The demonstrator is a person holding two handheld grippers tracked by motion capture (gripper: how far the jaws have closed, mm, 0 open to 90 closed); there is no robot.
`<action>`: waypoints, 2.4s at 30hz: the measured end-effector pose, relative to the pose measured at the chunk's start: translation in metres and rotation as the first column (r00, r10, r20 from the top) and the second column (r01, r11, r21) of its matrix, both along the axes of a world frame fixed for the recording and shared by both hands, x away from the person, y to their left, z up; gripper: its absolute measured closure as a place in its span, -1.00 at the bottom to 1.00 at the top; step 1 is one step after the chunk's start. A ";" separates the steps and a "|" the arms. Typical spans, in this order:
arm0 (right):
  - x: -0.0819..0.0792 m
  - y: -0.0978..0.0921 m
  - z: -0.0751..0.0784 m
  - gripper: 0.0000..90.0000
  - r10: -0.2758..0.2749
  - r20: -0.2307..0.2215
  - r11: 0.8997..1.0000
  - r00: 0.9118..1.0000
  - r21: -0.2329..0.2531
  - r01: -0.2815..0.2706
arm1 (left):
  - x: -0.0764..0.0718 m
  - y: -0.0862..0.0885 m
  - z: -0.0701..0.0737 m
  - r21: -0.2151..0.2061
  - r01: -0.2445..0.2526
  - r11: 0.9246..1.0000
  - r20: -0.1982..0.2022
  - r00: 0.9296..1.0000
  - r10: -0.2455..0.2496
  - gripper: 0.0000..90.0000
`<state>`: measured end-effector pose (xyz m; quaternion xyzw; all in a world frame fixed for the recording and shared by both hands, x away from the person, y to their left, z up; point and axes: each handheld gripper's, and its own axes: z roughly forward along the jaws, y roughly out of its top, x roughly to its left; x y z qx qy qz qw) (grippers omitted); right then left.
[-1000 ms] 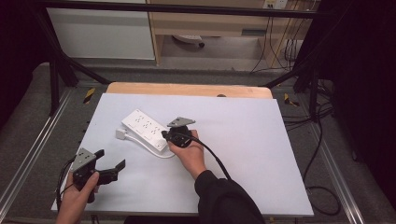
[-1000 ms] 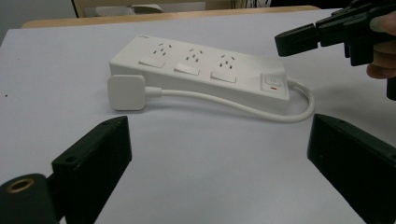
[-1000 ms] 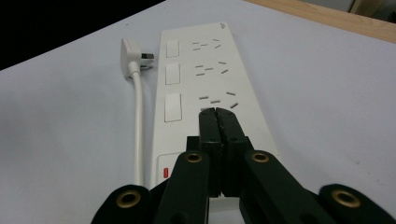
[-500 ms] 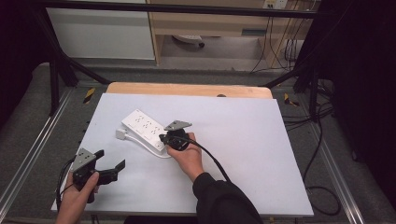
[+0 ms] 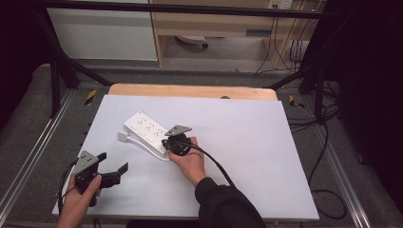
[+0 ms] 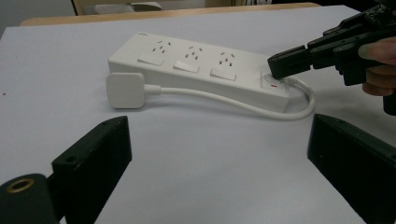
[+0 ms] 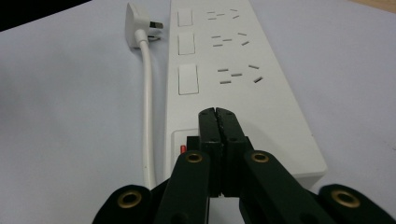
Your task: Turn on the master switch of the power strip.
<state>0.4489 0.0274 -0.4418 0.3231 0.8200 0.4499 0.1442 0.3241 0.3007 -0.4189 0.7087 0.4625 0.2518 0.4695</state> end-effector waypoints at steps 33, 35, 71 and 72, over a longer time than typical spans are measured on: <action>-0.002 0.006 -0.003 1.00 0.003 0.033 1.000 0.999 -0.028 -0.002 | 0.000 0.000 0.000 0.008 0.000 1.000 -0.001 1.000 0.000 -0.86; -0.002 0.006 -0.003 1.00 0.002 0.033 1.000 0.999 -0.028 -0.002 | 0.000 0.000 0.000 0.008 0.001 1.000 -0.001 1.000 -0.001 -0.86; -0.004 0.007 -0.005 1.00 0.005 0.052 0.999 0.999 -0.035 -0.004 | 0.000 -0.001 -0.001 0.013 0.003 1.000 -0.006 1.000 -0.003 -0.86; -0.004 0.007 -0.005 1.00 0.003 0.049 0.999 0.999 -0.038 -0.001 | 0.000 -0.001 -0.001 0.014 0.004 1.000 -0.005 1.000 -0.003 -0.86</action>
